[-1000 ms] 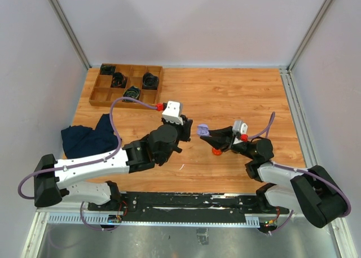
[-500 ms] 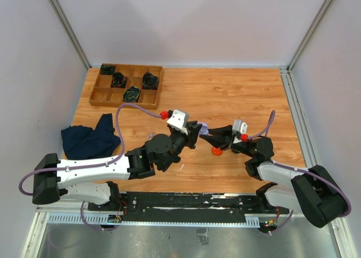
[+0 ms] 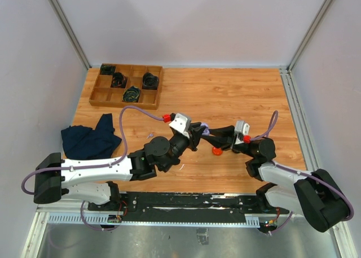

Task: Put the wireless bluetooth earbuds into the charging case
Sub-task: Place the earbud in the charging case.

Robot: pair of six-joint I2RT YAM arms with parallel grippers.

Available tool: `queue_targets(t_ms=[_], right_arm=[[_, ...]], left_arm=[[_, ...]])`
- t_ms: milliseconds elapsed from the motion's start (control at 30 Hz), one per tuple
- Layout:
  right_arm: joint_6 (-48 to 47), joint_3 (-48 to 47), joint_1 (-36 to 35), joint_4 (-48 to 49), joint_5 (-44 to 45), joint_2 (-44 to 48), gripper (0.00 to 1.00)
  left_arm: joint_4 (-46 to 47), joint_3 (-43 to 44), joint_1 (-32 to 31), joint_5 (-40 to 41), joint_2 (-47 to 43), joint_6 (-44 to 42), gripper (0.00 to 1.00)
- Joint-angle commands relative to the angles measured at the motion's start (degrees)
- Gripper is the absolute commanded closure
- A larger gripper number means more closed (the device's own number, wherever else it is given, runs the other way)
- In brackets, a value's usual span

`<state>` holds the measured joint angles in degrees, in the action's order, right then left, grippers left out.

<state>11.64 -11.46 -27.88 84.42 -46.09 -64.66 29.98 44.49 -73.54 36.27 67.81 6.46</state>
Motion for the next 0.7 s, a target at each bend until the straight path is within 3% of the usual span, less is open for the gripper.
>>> queue_targets(t_ms=[0,667], right_arm=[[0.6,-0.9,-1.0,4.0,-0.6,1.1,0.99],[0.7,-0.4,-1.0,4.0,-0.2,2.2,0.99]], left_arm=[[3.7,-1.2,-0.5,-0.4,0.7,-1.1,0.78],[3.6,-3.0,-0.5,-3.0,0.8,-2.0,0.75]])
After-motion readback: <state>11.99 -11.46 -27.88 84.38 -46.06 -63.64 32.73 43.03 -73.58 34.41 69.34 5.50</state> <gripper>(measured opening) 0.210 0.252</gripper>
